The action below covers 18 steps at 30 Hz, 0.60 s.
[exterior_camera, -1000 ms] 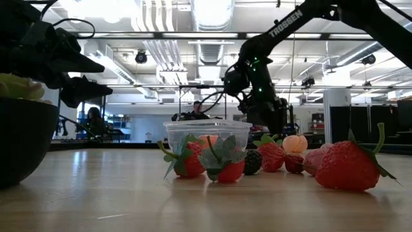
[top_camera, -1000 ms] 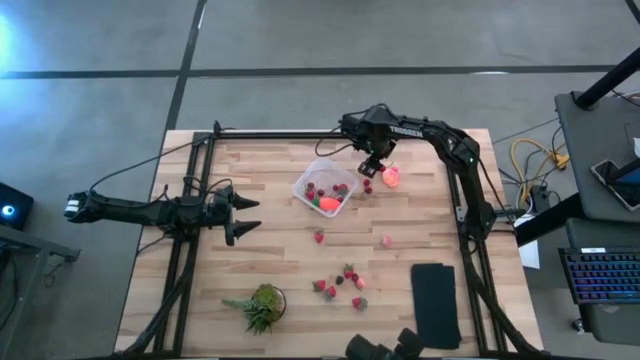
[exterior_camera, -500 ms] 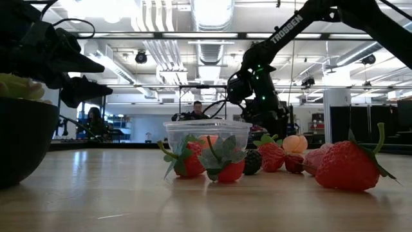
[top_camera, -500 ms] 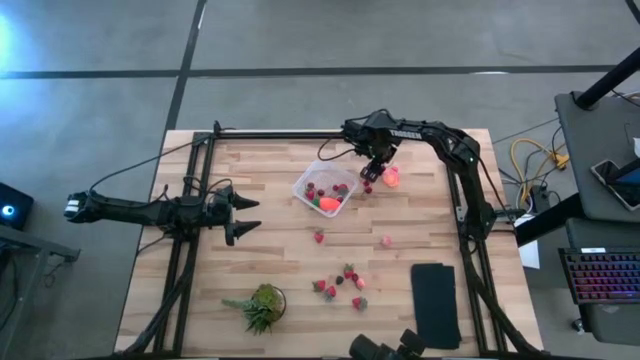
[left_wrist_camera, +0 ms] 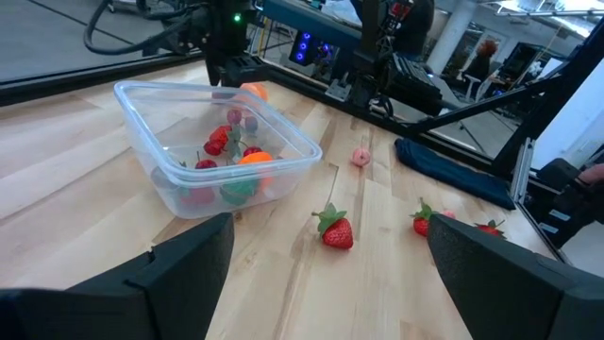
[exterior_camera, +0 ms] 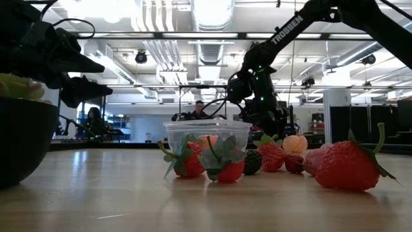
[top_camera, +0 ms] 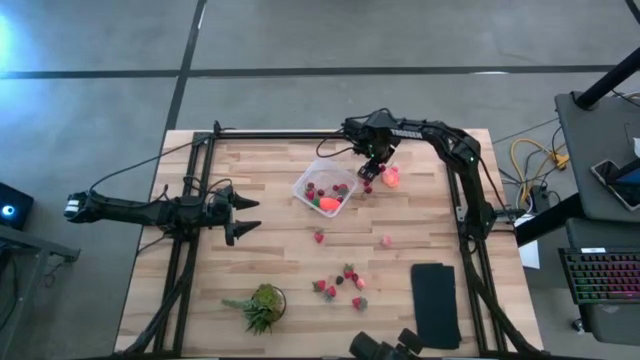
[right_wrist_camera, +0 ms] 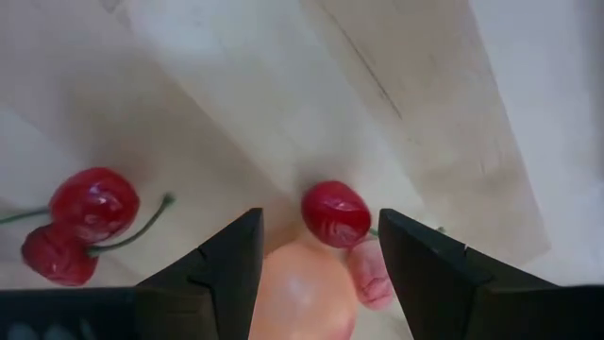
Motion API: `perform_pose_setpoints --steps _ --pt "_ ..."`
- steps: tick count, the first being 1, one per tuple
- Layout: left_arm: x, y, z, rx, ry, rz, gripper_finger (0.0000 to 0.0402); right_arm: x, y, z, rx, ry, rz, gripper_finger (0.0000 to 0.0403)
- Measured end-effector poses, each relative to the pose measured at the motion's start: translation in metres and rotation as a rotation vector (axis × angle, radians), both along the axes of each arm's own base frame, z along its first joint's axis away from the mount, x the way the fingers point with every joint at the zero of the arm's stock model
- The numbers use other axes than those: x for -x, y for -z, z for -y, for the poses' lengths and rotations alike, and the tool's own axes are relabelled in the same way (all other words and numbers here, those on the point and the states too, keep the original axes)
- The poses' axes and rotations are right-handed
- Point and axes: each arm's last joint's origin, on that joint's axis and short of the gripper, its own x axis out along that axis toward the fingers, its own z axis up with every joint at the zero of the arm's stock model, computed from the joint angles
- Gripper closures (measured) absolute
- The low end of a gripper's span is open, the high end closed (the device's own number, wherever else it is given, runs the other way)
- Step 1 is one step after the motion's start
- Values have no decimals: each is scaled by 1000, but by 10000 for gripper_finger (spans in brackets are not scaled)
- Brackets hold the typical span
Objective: Pick and placing Produce into tupperware
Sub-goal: Put the red cherry into the transparent bin
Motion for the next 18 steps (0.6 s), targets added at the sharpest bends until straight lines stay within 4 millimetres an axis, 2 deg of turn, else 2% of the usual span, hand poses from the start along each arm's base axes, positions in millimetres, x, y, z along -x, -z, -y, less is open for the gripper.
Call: perform_pose_setpoints --steps 12,18 --pt "0 0 0 0 0 0 63 5 0 7 -13 56 13 200" --pt "0 0 0 0 0 0 63 6 3 7 -24 82 29 223"
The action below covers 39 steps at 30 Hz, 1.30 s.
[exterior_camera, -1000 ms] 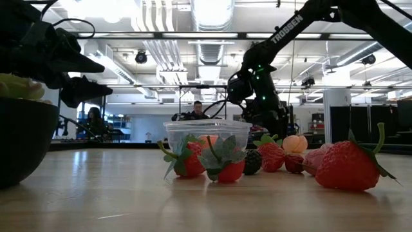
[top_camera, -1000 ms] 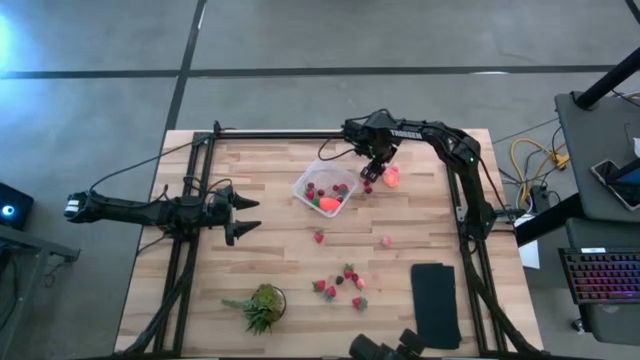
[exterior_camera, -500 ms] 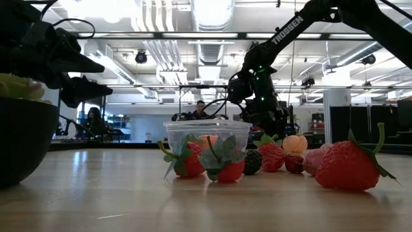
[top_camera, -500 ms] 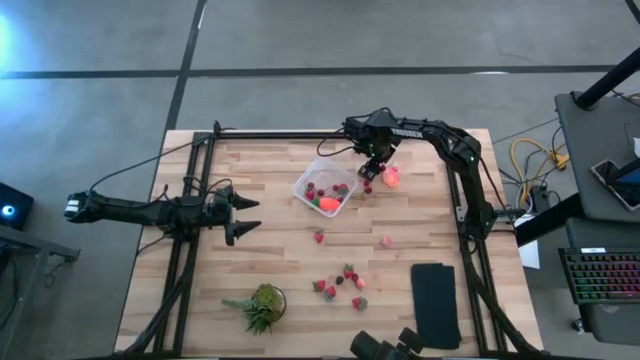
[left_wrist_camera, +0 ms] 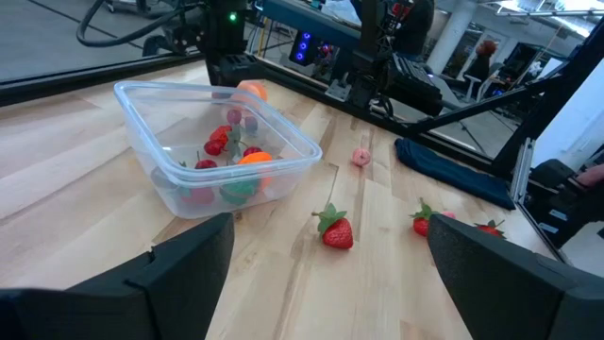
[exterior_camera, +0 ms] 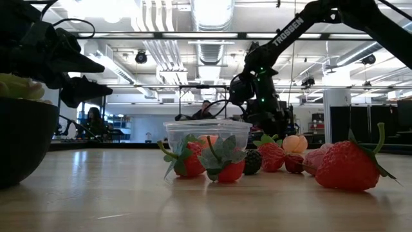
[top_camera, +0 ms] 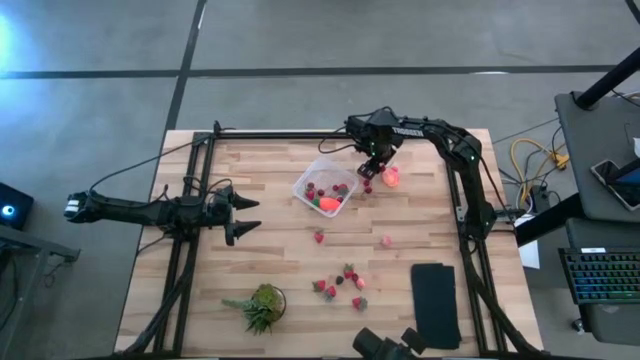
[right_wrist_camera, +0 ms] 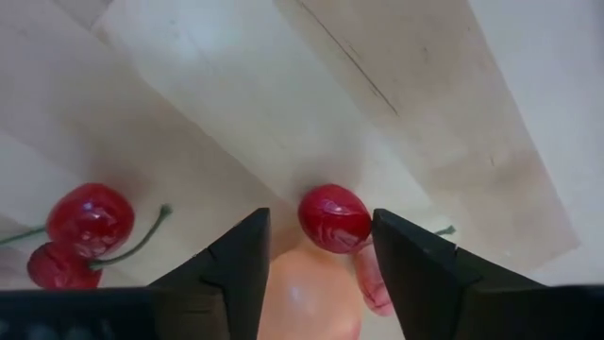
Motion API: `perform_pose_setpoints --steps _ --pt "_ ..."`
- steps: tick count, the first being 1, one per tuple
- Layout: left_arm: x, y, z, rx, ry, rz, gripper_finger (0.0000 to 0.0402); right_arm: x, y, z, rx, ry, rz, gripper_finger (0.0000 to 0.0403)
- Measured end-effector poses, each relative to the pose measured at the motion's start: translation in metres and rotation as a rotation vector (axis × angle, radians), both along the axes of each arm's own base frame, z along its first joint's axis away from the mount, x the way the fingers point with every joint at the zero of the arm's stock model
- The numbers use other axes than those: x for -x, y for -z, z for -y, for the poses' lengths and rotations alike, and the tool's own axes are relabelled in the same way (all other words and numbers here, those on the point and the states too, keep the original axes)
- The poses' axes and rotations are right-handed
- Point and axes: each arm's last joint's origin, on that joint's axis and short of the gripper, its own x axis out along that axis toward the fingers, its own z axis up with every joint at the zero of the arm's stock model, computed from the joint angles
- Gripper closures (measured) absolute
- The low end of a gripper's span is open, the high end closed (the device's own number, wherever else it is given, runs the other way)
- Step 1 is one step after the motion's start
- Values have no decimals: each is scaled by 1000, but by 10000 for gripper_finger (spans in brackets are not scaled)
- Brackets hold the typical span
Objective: Pick and placing Produce into tupperware
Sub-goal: Put the red cherry into the transparent bin
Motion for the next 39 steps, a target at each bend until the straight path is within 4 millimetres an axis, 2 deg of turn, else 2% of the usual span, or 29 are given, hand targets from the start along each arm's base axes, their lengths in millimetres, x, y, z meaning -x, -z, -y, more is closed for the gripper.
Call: perform_pose_setpoints --steps 12,23,30,34,39 --pt "0 0 0 0 0 0 63 9 10 1 -17 34 -27 238" --pt "0 0 0 0 0 0 63 9 12 1 -9 50 -16 296" --pt "0 0 0 0 0 0 63 9 11 1 -3 49 -13 310" --pt "0 0 0 0 0 0 63 9 2 1 19 43 17 308" --pt "0 0 0 0 0 0 63 9 -30 0 70 41 115 311"
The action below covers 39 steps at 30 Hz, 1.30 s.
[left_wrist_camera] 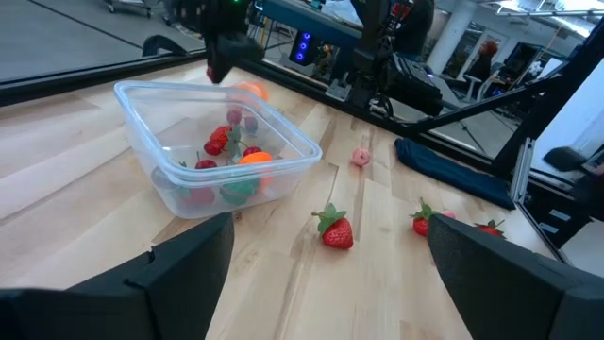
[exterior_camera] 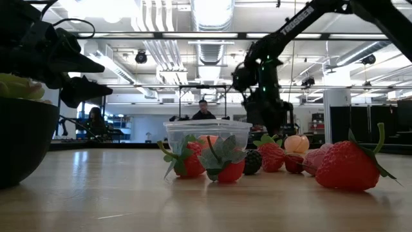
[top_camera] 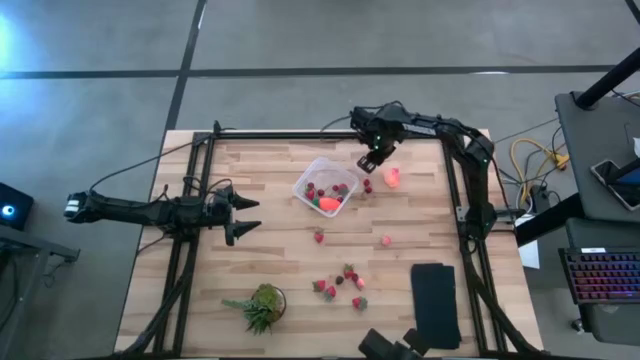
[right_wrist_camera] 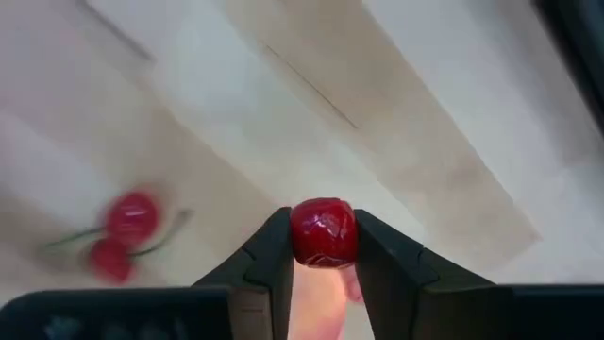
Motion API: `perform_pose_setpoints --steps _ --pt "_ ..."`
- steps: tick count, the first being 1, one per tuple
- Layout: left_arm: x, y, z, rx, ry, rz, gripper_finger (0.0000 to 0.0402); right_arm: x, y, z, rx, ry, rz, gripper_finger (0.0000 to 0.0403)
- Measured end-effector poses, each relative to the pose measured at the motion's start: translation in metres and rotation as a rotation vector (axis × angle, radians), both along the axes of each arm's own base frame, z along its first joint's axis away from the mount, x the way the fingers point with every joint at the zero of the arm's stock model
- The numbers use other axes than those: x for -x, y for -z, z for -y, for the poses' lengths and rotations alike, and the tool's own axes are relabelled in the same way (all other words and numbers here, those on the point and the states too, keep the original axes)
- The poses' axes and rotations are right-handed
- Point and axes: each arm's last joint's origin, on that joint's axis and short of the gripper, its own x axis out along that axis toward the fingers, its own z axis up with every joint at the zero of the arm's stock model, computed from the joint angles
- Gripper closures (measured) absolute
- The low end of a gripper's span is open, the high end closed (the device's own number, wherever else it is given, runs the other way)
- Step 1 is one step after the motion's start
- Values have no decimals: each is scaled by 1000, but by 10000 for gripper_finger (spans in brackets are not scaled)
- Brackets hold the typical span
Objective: Pick and placing Produce into tupperware
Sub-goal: Put the red cherry into the transparent bin, then put the pink peach into the transparent bin
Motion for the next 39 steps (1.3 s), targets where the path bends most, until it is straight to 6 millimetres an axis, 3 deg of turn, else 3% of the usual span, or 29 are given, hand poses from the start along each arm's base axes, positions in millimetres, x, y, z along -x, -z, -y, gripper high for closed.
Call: perform_pose_setpoints --steps 5,9,15,20,25,30,34,37,39 --pt "0 0 0 0 0 0 63 -2 -47 -14 -160 -6 282 310" --pt "0 0 0 0 0 0 63 -17 -78 -38 -133 -42 431 302" --pt "0 0 0 0 -1 0 63 -61 -92 -75 -95 -120 598 299" --pt "0 0 0 0 0 0 63 -90 -76 -96 -122 -164 574 291" --pt "0 0 0 0 0 0 63 -110 -58 -94 -84 -161 522 259" --pt "0 0 0 0 0 0 63 -122 -61 -92 -62 -182 517 206" --pt "0 0 0 0 -1 0 63 -117 -83 -89 59 -199 410 178" --pt "0 0 0 0 0 0 63 -99 -96 -84 174 -204 204 171" --pt "0 0 0 0 0 0 63 -84 -99 -77 152 -168 92 170"
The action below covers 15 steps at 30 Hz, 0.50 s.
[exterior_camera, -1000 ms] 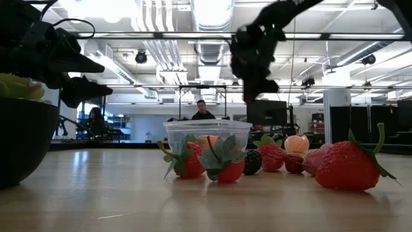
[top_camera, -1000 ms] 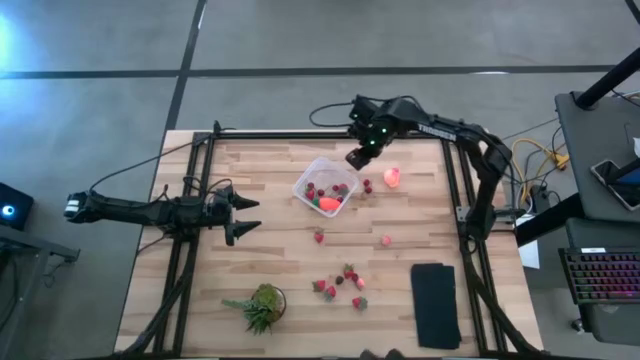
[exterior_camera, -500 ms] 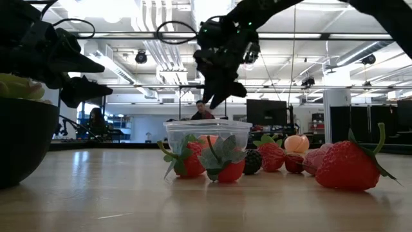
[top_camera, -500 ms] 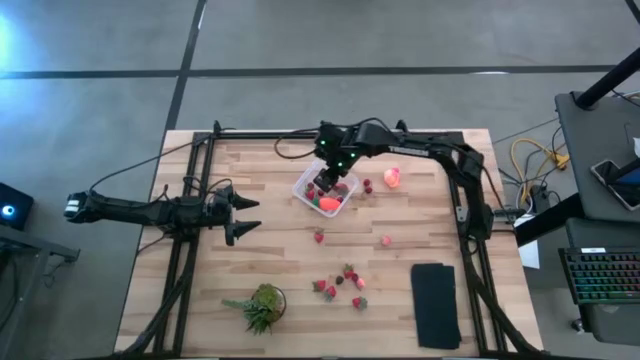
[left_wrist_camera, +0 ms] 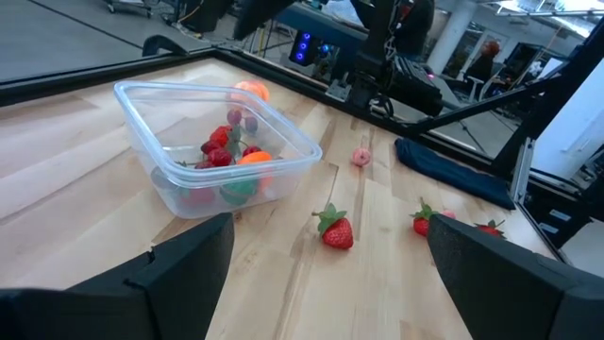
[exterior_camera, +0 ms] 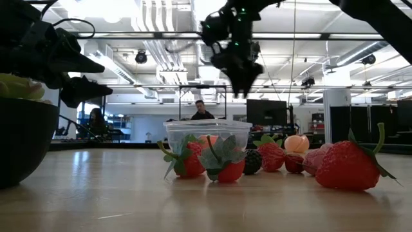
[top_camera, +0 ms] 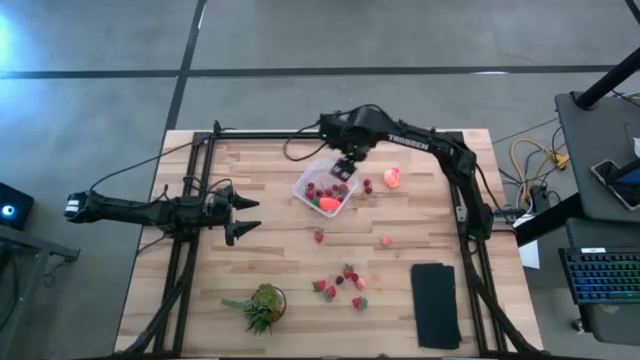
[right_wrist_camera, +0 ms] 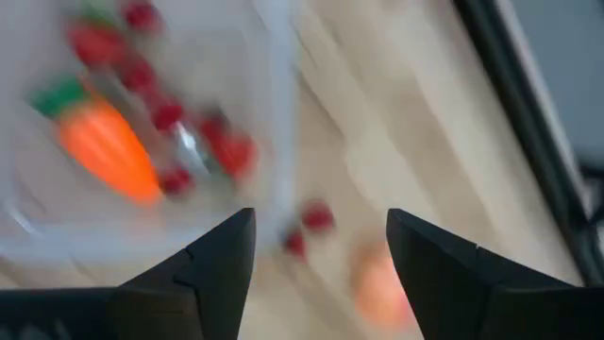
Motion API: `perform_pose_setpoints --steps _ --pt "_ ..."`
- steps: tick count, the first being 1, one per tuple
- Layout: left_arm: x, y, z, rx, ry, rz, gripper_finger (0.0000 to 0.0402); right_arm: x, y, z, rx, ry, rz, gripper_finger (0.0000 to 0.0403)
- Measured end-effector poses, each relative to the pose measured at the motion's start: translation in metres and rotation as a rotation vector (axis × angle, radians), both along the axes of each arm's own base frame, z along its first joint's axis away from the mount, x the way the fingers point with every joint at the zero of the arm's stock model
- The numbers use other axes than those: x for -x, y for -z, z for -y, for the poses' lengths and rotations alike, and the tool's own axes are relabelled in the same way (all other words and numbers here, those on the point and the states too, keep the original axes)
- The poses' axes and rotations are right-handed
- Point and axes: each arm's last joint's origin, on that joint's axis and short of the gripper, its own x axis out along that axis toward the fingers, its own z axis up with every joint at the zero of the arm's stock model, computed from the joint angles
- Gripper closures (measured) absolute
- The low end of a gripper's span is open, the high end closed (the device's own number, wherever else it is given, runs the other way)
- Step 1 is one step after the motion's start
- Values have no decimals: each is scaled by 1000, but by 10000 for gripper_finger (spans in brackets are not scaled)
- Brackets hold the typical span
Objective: Pick and placing Produce into tupperware
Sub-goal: Put the pink peach into the transparent bin
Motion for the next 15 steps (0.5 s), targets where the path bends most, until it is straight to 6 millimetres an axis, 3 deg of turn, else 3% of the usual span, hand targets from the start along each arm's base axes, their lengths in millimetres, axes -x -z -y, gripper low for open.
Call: perform_pose_setpoints --steps 4,8,15 --pt "0 0 0 0 0 0 63 32 2 20 -66 164 -130 173" --pt "0 0 0 0 0 0 63 63 7 33 -84 313 -154 178" --pt "0 0 0 0 0 0 63 116 25 41 -210 491 -14 168"
